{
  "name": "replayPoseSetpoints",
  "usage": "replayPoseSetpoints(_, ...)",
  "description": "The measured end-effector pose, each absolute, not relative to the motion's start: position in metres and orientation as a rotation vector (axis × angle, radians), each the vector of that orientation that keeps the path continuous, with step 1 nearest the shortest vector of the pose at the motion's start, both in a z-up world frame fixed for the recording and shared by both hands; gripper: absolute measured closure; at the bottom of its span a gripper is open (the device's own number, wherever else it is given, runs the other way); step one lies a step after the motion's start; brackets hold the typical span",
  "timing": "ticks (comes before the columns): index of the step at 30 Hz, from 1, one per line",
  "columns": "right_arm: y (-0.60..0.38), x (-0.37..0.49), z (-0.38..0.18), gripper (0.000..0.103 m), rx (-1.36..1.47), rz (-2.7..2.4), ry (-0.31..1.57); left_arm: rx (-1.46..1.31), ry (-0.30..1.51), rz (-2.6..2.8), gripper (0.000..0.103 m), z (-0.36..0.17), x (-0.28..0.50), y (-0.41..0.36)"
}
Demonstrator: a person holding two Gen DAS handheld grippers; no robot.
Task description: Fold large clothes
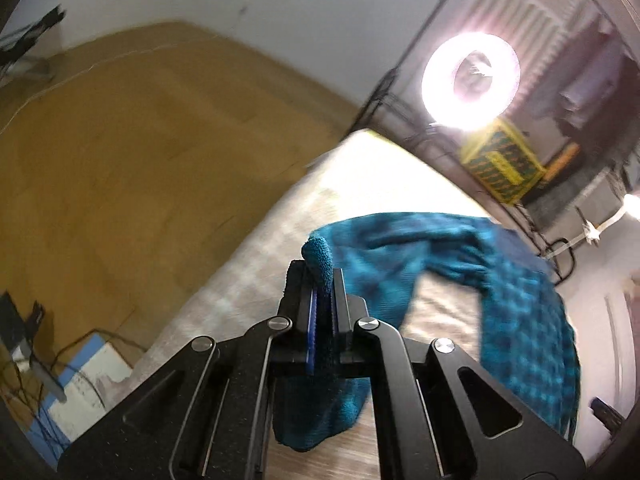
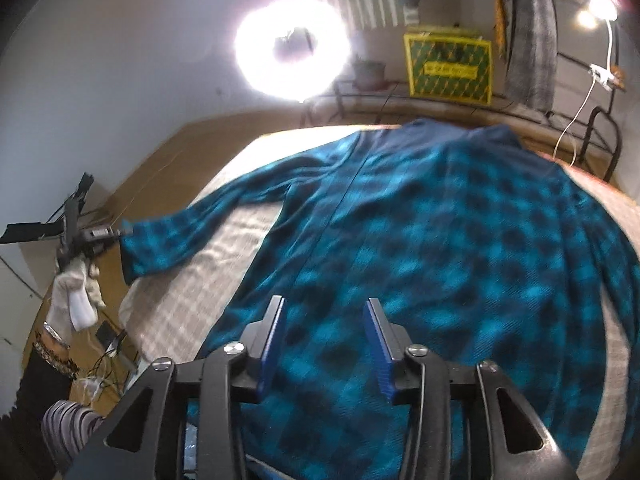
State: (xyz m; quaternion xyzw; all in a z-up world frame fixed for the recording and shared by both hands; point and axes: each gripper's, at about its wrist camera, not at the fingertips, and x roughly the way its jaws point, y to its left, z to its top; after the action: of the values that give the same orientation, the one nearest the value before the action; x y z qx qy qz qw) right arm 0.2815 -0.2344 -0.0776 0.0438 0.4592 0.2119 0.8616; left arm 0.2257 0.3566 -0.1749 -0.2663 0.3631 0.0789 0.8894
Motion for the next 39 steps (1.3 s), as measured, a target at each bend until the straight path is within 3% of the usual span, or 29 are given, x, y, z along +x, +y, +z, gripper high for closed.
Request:
replayPoseSetpoints(7, -0.234, 0.289, -0.098, 0.065, 0.175, 0.499, 0.985, -0.490, 0.689, -0.047, 0.100, -0.117, 0.216, 0.288)
replayPoseSetpoints(12, -0.240, 0.302, -0.118, 0.065, 0.212, 0.496, 1.024, -0.382, 0.690, -0.236, 0.100, -0.099, 0.192, 0.198)
replayPoseSetpoints(21, -0.261, 0.326, -0.137, 0.065, 0.322, 0.517, 1.074, -0.163, 0.856, -0.491, 0.100, -0.134, 0.134, 0.070)
replayPoseSetpoints(33, -0.218, 0.354, -0.180, 0.065, 0.401, 0.617, 1.210, 0.009, 0.959, -0.537, 0.100, -0.174, 0.104, 0.050)
replayPoseSetpoints(35, -0.211, 0.348, -0.183, 0.065, 0.349, 0.634, 1.220, 0.017, 0.986, -0.560, 0.092, -0.177, 0.099, 0.051)
replayPoseSetpoints(37, -0.205, 0.340, -0.178, 0.065, 0.294, 0.646, 1.206, -0.012, 0.999, -0.606, 0.070, -0.174, 0.091, 0.057)
replayPoseSetpoints(39, -0.205, 0.332, -0.171, 0.065, 0.259, 0.650, 1.184, -0.052, 0.969, -0.636, 0.060, -0.166, 0.084, 0.069)
